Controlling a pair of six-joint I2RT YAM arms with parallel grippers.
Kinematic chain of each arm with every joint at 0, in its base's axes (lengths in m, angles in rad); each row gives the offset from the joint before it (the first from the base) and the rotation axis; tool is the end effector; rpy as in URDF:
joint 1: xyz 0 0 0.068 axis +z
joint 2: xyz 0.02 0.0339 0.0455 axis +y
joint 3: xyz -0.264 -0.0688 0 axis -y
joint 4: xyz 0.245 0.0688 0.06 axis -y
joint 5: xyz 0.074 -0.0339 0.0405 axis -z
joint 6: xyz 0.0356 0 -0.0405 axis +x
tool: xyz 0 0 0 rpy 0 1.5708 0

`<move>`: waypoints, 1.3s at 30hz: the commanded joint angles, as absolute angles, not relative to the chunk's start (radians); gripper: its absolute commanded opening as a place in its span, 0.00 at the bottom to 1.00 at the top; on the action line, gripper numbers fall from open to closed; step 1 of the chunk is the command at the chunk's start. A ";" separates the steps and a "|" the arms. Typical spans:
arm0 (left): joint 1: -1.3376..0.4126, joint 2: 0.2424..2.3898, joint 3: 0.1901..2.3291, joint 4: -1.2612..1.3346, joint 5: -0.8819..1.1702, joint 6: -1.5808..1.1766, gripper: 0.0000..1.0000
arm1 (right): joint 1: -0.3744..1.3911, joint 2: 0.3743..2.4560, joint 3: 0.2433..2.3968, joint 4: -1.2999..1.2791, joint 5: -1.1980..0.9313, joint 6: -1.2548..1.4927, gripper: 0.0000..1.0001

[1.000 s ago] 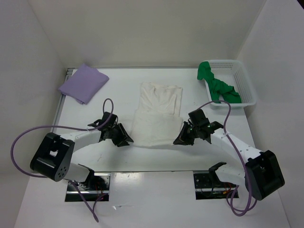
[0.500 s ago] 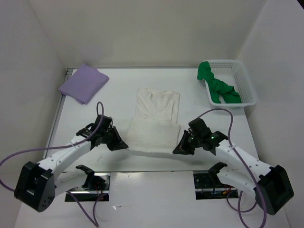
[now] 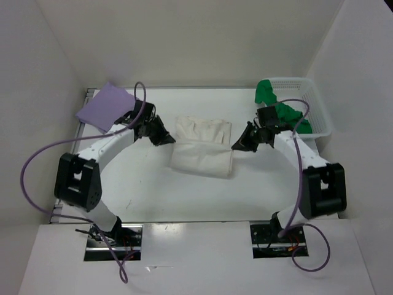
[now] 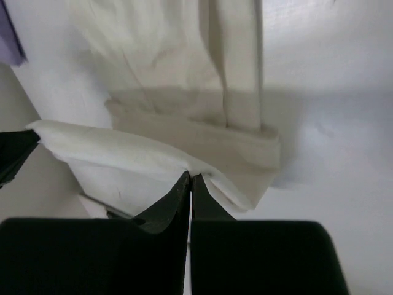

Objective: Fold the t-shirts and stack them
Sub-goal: Fold the long partially folded tshirt into a neat square

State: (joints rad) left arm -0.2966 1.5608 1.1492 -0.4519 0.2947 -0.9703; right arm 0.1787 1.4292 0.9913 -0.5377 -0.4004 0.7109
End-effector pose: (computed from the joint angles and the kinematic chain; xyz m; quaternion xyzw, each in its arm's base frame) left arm 0.3184 -0.1081 0.2523 -0.2587 0.8926 -0.3138 0.1946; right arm 0.2829 0.0652 0.2369 0.1901 0.9193 0.2953 0.1776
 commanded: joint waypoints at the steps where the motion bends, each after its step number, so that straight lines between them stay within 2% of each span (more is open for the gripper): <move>1: -0.285 1.685 1.320 -0.362 0.223 -0.908 0.00 | 0.123 1.551 1.142 -0.477 -0.344 0.588 0.00; 7: -0.241 1.933 1.621 -0.331 0.184 -0.899 0.00 | 0.071 1.814 1.388 -0.451 -0.344 0.557 0.00; 17: -0.221 2.190 1.804 -0.232 0.152 -0.945 0.00 | 0.061 2.120 1.678 -0.399 -0.351 0.560 0.01; 20: -0.212 2.215 1.842 -0.203 0.138 -0.965 0.13 | 0.071 2.141 1.727 -0.399 -0.351 0.560 0.11; 21: -0.203 2.215 1.851 -0.192 0.138 -0.974 0.22 | 0.071 2.141 1.741 -0.399 -0.351 0.569 0.16; 22: -0.202 2.215 1.861 -0.192 0.161 -0.974 0.41 | 0.071 2.141 1.741 -0.399 -0.351 0.569 0.20; 23: -0.190 2.215 1.874 -0.192 0.161 -0.986 0.47 | 0.071 2.132 1.755 -0.408 -0.351 0.569 0.29; 25: -0.181 2.166 1.865 -0.161 0.161 -0.986 0.53 | 0.080 2.091 1.755 -0.408 -0.351 0.558 0.36; 29: -0.204 2.105 1.855 -0.167 0.192 -0.943 0.52 | 0.104 2.016 1.779 -0.448 -0.308 0.532 0.43; 30: -0.233 2.089 1.829 -0.167 0.204 -0.943 0.49 | 0.104 1.997 1.737 -0.437 -0.308 0.532 0.43; 31: -0.254 2.057 1.765 -0.144 0.216 -0.931 0.49 | 0.135 1.964 1.711 -0.424 -0.324 0.532 0.37; 32: -0.276 2.045 1.728 -0.144 0.247 -0.931 0.49 | 0.149 1.951 1.654 -0.404 -0.340 0.543 0.30; 33: -0.317 2.020 1.686 -0.126 0.258 -0.931 0.49 | 0.162 1.942 1.623 -0.391 -0.388 0.543 0.17; 35: -0.340 2.008 1.555 -0.072 0.281 -0.942 0.49 | 0.205 1.928 1.524 -0.361 -0.435 0.567 0.05; 36: -0.341 2.008 1.514 -0.054 0.316 -0.951 0.48 | 0.221 1.919 1.496 -0.336 -0.452 0.581 0.01; 39: -0.341 1.988 1.392 -0.015 0.316 -0.950 0.46 | 0.259 1.910 1.396 -0.273 -0.506 0.601 0.01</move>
State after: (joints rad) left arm -0.3592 1.9991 1.5051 -0.0704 0.2737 -0.9680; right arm 0.2188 1.9224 1.4876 -0.3527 -0.4267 0.5808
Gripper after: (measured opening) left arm 0.463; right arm 0.011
